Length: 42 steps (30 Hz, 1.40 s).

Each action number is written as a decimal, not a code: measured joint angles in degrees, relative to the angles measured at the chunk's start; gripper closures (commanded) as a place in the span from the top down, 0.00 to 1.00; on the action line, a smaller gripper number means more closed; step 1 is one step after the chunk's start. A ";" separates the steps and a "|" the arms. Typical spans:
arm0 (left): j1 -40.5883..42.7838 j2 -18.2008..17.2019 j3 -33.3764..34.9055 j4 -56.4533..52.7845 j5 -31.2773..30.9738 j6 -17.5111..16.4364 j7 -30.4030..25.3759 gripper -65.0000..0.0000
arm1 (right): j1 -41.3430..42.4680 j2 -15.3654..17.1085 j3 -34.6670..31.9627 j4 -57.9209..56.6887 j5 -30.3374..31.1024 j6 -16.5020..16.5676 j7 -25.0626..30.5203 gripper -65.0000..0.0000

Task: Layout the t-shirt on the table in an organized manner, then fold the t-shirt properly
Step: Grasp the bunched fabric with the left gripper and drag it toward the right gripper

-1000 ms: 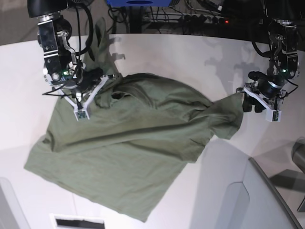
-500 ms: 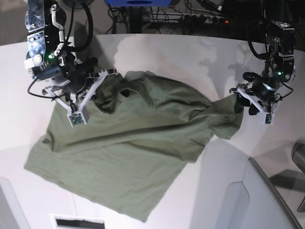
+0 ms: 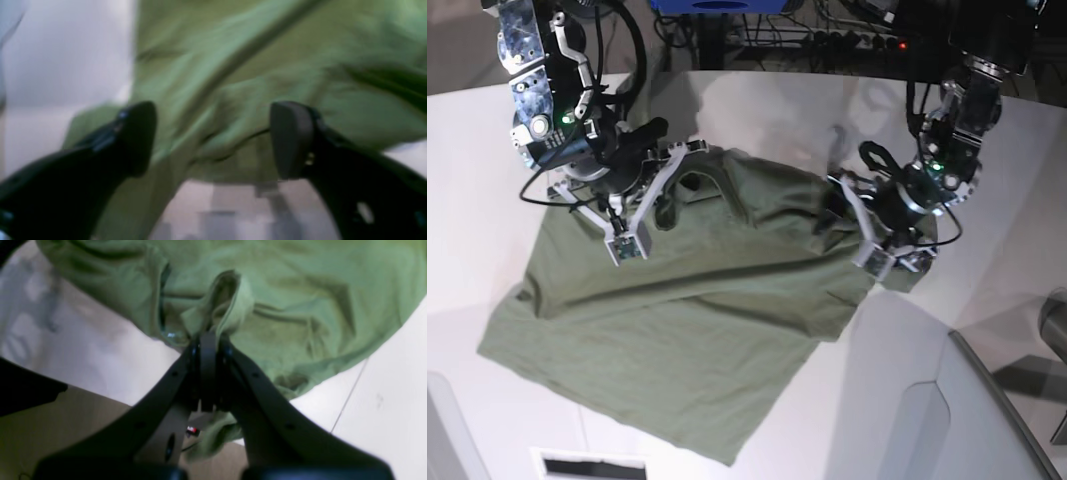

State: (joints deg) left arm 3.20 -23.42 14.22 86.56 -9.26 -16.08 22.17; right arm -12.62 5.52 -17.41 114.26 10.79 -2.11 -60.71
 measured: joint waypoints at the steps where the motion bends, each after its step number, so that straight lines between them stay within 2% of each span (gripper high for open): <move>1: -0.35 -0.13 2.29 1.14 2.60 0.00 0.13 0.86 | 0.07 0.44 0.04 0.00 0.09 -0.02 0.00 0.00; 4: -3.13 0.33 7.41 1.66 5.01 -0.68 0.09 0.87 | 0.04 1.07 0.31 -0.02 -0.55 -0.11 -0.02 0.00; 7: -5.99 0.20 8.68 1.27 4.24 -0.94 1.73 0.86 | -0.02 0.83 0.31 -0.02 -0.28 -0.04 0.00 0.00; 9: -7.67 0.68 7.50 1.33 0.61 -2.86 10.12 0.86 | -0.28 0.81 0.31 -0.02 -0.31 -0.07 0.02 0.00; 10: -8.52 1.70 5.84 1.40 -1.84 -3.45 15.52 0.86 | -0.31 0.83 0.31 -0.02 -0.33 -0.07 -0.02 0.00; 12: -9.77 4.33 2.27 1.66 -6.64 -3.43 21.88 0.86 | -0.42 0.92 0.31 -0.02 -0.31 -0.07 0.00 0.00; 15: -10.49 8.11 -4.02 2.99 -11.37 -3.45 27.91 0.85 | -0.37 0.92 0.31 -0.59 -0.35 -0.07 0.02 0.00; 16: -10.29 8.83 -5.49 3.37 -10.73 -3.45 28.48 0.85 | -0.44 0.92 0.31 -0.83 -0.33 -0.07 0.02 0.00; 19: -9.86 9.51 -6.21 3.34 -3.28 -3.30 29.38 0.85 | -0.44 0.90 0.31 -1.03 -0.33 -0.09 0.02 0.00; 22: -10.86 9.53 -2.27 2.91 9.16 -3.74 29.53 0.86 | -0.42 0.79 0.31 -1.05 -0.33 -0.09 0.02 0.00; 23: -11.96 9.09 0.33 2.58 13.11 -5.22 29.55 0.86 | -0.44 0.76 0.31 -1.05 -0.33 -0.07 0.02 0.00; 26: -16.31 5.31 8.02 1.16 21.57 -14.91 25.86 0.86 | -0.39 0.79 0.31 -1.11 -0.33 -0.09 0.04 0.00; 29: -19.19 1.84 9.05 -1.64 26.27 -23.58 24.65 0.86 | -0.42 0.76 0.31 -1.14 -0.31 -0.09 0.00 0.00; 30: -19.91 1.11 9.20 -2.67 27.36 -24.46 24.76 0.86 | -0.42 0.76 0.31 -1.14 -0.33 -0.07 0.02 0.00; 33: -22.73 0.39 11.08 -5.18 29.62 -24.28 24.28 0.86 | -0.42 0.74 0.31 -1.14 -0.31 -0.07 0.02 0.00; 37: -25.14 0.02 16.50 -7.78 30.67 -24.28 16.63 0.86 | -0.42 0.76 0.31 -1.14 -0.37 -0.11 0.02 0.00; 40: -25.29 -0.20 17.53 -8.15 30.45 -24.72 16.63 0.86 | -0.44 0.44 0.31 -1.14 -0.33 -0.09 0.00 0.00; 42: -26.56 1.44 16.85 -8.26 30.62 -24.55 19.61 0.86 | -0.37 0.46 0.31 -1.14 -0.33 -0.09 0.02 0.00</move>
State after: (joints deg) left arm -23.35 -21.98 31.07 78.30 21.37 -40.62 41.78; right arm -12.99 5.98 -17.10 113.12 10.46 -2.20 -60.69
